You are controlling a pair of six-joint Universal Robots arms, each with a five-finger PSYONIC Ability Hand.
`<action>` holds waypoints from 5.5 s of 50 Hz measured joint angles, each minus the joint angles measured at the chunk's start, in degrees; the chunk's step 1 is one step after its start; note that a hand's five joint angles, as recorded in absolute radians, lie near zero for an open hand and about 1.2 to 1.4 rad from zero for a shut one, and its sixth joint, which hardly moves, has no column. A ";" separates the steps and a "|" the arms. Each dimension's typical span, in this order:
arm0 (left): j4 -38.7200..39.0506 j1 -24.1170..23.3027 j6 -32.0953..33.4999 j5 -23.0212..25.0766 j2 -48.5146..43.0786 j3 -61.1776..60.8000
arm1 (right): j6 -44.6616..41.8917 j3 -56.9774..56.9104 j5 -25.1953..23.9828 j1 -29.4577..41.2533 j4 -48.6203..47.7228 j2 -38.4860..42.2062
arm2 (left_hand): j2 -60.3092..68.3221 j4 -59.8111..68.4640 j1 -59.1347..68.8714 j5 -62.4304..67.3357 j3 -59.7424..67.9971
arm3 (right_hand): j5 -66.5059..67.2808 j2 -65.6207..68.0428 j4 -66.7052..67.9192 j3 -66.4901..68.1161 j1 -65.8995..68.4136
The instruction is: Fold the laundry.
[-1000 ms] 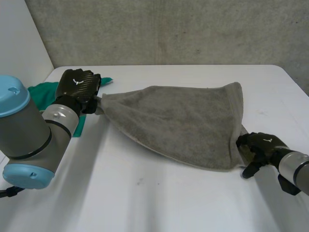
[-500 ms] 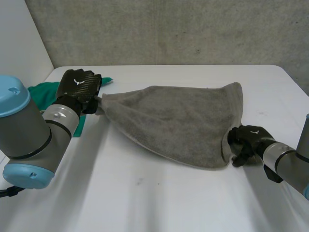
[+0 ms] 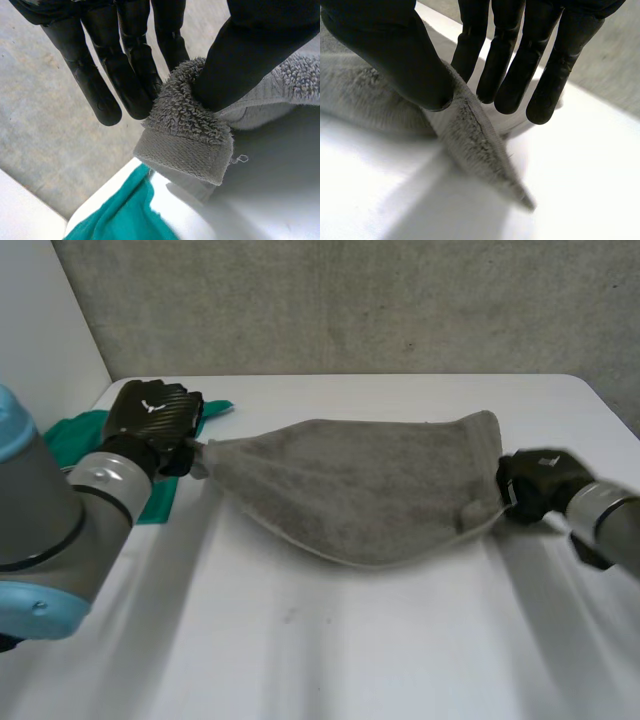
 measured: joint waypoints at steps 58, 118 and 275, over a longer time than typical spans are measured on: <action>-1.58 -0.30 14.09 -5.71 -30.05 23.01 | -30.20 -23.73 18.67 6.43 -8.21 21.76 | -44.06 -44.50 -45.02 -42.01 -43.36 | -27.50 -29.61 -29.10 -29.17 -28.88; 8.01 -2.50 5.86 -0.77 -7.34 -5.83 | -19.32 16.44 0.27 -22.38 -17.94 -3.83 | -56.92 -57.28 -53.47 -53.41 -56.28 | -0.27 -0.04 0.00 0.11 -1.91; -9.19 -17.11 -5.65 -3.07 -17.11 12.50 | 10.41 0.34 8.01 20.63 -8.07 5.80 | -56.92 -57.28 -54.16 -53.58 -56.28 | -52.90 -54.97 -54.73 -55.56 -45.68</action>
